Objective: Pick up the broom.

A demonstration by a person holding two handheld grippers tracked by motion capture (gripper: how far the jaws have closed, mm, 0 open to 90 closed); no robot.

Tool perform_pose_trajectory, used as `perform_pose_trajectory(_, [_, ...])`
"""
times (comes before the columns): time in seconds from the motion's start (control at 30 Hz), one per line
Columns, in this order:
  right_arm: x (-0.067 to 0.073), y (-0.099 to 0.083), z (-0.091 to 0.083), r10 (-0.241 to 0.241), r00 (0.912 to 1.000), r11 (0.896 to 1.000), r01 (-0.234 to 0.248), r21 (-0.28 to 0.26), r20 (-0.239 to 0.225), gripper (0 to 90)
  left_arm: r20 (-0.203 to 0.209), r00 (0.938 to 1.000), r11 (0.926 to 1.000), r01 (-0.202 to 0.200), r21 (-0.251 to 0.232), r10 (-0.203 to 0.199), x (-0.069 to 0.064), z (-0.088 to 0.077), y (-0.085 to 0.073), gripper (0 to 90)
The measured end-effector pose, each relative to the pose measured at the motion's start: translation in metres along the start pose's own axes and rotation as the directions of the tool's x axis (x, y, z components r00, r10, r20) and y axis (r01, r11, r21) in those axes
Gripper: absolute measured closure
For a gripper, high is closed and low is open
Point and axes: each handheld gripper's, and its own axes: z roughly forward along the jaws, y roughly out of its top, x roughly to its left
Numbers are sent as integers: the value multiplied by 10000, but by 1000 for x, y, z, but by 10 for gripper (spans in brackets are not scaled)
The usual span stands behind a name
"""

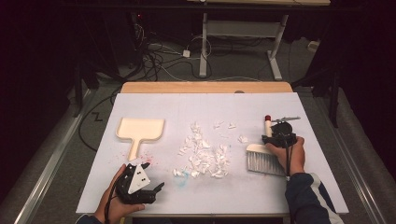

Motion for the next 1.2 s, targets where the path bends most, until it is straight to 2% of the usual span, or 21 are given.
perform_pose_trajectory(0.13, [0,1,1,18,10000,10000,-18,23,-60,613,73,10000,10000,-8,27,8,-1,2,1,178])
perform_pose_trajectory(0.27, [2,2,1,-227,9997,9997,227,0,-122,711,121,9999,10000,-42,69,42,-2,3,1,178])
perform_pose_trajectory(0.4, [2,2,1,-304,9995,9995,304,-4,-125,713,143,9999,9999,-42,107,41,-2,3,1,178])
perform_pose_trajectory(0.57, [-1,0,-2,-473,9982,9988,468,-138,-356,714,126,9999,9999,-3,118,2,-2,3,1,178])
perform_pose_trajectory(0.73, [-6,-4,-16,-592,9955,9955,534,-783,-742,714,115,9999,9999,67,115,-68,-2,3,1,178])
perform_pose_trajectory(0.87, [-9,-9,-34,-859,9914,9851,696,-1574,-987,715,111,9999,9999,127,117,-128,-2,3,1,178])
perform_pose_trajectory(1.03, [-7,-19,-66,-1304,9831,9561,903,-2788,-1288,714,100,9997,9997,231,39,-231,-3,2,3,178])
perform_pose_trajectory(1.1, [-4,-24,-78,-1375,9817,9471,912,-3077,-1321,714,149,9994,9994,328,-72,-327,-3,2,5,178])
perform_pose_trajectory(1.2, [-4,-31,-94,-1594,9778,9274,1011,-3602,-1358,715,227,9985,9984,505,-250,-499,-3,1,8,178])
